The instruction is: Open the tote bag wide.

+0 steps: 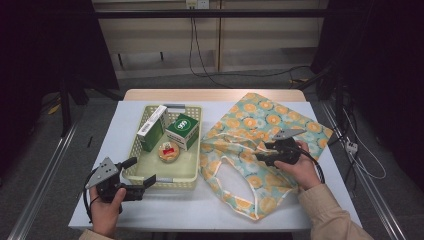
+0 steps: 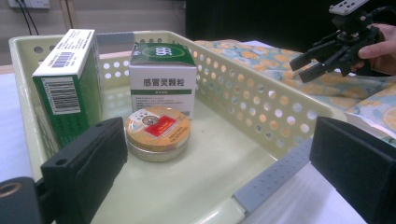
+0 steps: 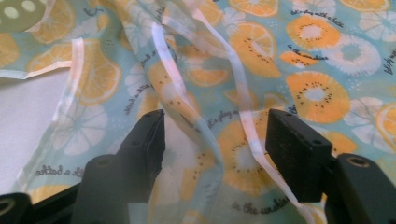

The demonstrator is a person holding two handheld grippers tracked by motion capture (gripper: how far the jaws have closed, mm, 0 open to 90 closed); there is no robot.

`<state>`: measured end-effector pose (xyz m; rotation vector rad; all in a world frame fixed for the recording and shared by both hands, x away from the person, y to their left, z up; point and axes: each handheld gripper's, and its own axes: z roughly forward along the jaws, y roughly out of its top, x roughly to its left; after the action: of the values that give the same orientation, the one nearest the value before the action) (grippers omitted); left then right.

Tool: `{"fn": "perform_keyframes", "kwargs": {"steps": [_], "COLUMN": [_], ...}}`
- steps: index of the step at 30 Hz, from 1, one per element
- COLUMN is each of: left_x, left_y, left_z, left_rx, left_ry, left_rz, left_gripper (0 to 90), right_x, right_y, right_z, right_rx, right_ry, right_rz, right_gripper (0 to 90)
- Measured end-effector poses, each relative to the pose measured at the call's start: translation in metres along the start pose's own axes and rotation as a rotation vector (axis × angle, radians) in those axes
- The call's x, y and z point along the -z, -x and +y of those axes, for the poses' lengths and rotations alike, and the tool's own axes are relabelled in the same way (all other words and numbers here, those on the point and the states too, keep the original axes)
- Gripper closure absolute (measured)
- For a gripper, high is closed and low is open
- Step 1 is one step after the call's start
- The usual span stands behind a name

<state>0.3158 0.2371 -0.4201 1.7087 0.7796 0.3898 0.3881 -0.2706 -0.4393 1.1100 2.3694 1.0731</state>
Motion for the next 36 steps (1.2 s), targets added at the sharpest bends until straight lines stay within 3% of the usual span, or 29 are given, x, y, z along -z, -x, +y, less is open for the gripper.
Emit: {"fn": "perform_keyframes", "kwargs": {"steps": [5, 9, 12, 14, 18, 21, 33, 36], "left_x": [0.000, -0.001, 0.000, 0.000, 0.000, 0.000, 0.000, 0.000], "left_y": [0.000, 0.000, 0.000, 0.000, -0.001, 0.000, 0.000, 0.000], "left_z": [0.000, 0.000, 0.000, -0.001, -0.001, -0.001, -0.001, -0.001], "left_rx": [-0.001, -0.003, 0.001, -0.001, 0.000, 0.003, 0.001, 0.003], "left_ry": [-0.002, -0.003, 0.000, -0.002, -0.001, -0.002, 0.003, 0.003], "left_rz": [-0.001, -0.002, -0.001, -0.002, -0.003, -0.002, -0.007, -0.006], "left_gripper": [3.8, 3.8, 3.8, 3.8, 3.8, 3.8, 3.8, 3.8], "right_x": [-0.005, -0.020, -0.028, -0.030, -0.028, -0.025, -0.022, -0.023], "right_y": [-0.013, -0.025, -0.029, -0.025, -0.010, -0.002, 0.003, 0.006], "right_z": [0.003, 0.001, -0.001, -0.001, -0.005, -0.007, -0.007, -0.007], "right_rx": [0.032, 0.067, 0.097, 0.074, 0.023, 0.002, -0.006, -0.029], "right_ry": [-0.001, -0.034, -0.066, -0.050, -0.031, -0.031, -0.035, -0.032], "right_rz": [0.025, 0.071, 0.041, 0.026, 0.002, -0.052, -0.071, -0.062], "right_gripper": [34.8, 31.8, 31.9, 34.3, 45.2, 48.1, 87.5, 89.7]}}
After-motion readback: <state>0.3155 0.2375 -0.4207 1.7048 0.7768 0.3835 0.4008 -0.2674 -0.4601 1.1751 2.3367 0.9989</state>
